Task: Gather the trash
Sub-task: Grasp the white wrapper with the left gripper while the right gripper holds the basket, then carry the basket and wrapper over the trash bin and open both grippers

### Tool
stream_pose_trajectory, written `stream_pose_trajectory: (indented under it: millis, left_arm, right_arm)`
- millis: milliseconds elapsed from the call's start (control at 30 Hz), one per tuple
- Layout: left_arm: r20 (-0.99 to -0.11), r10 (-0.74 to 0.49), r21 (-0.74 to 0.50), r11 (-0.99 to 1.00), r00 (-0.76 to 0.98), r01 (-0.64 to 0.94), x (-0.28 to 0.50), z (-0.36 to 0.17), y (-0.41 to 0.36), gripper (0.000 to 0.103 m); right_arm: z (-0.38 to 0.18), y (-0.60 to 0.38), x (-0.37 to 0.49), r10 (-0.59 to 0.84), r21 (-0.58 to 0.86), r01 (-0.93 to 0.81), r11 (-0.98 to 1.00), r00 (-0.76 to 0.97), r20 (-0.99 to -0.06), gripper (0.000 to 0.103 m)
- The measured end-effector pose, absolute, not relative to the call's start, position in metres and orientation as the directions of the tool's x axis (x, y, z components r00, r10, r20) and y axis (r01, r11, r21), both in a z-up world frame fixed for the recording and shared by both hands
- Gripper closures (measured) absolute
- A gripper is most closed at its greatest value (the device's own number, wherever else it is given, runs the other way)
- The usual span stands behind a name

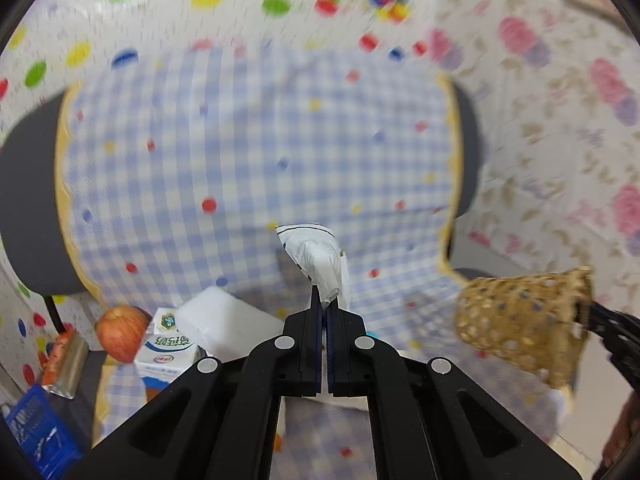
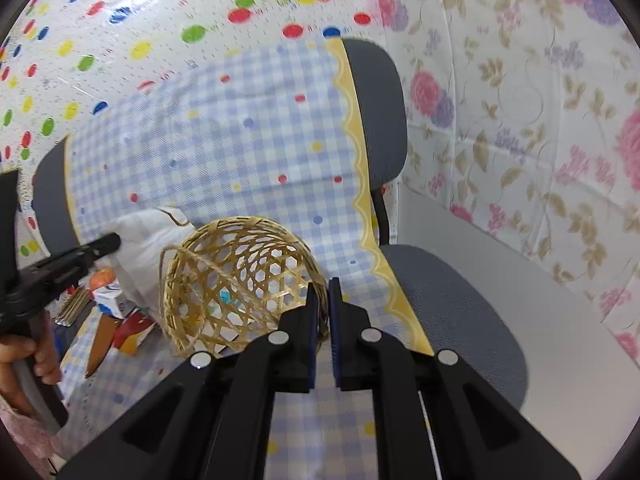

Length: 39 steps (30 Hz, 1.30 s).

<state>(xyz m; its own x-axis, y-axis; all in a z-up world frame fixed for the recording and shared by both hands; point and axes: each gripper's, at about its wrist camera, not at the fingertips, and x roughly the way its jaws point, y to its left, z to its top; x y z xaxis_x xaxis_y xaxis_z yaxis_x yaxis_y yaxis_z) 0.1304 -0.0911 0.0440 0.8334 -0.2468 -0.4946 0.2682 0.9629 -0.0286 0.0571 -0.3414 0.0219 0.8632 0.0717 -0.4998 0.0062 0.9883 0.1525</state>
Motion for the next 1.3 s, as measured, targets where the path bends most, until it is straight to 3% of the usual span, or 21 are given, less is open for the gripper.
stream_pose_trajectory:
  millis: [200,600,1300]
  left_arm:
    - [-0.488,-0.305,-0.029,0.942,0.818,0.334,0.062,0.054,-0.099,0.101]
    - [-0.512,-0.404,-0.071,0.899,0.758,0.431,-0.054,0.022,-0.124,0.101]
    - [-0.616,-0.554,-0.100,0.760,0.560,0.642,-0.146,-0.040,-0.206,0.101]
  right_arm:
    - [0.029,-0.345,0.007,0.065,0.139,0.008,0.990,0.858,-0.509,0.097]
    - [0.005,-0.367,-0.095,0.008,0.139,0.089,0.986,0.814,-0.581,0.097]
    - [-0.038,-0.416,-0.224,-0.145,0.094,0.274,0.957,0.734,-0.663,0.097]
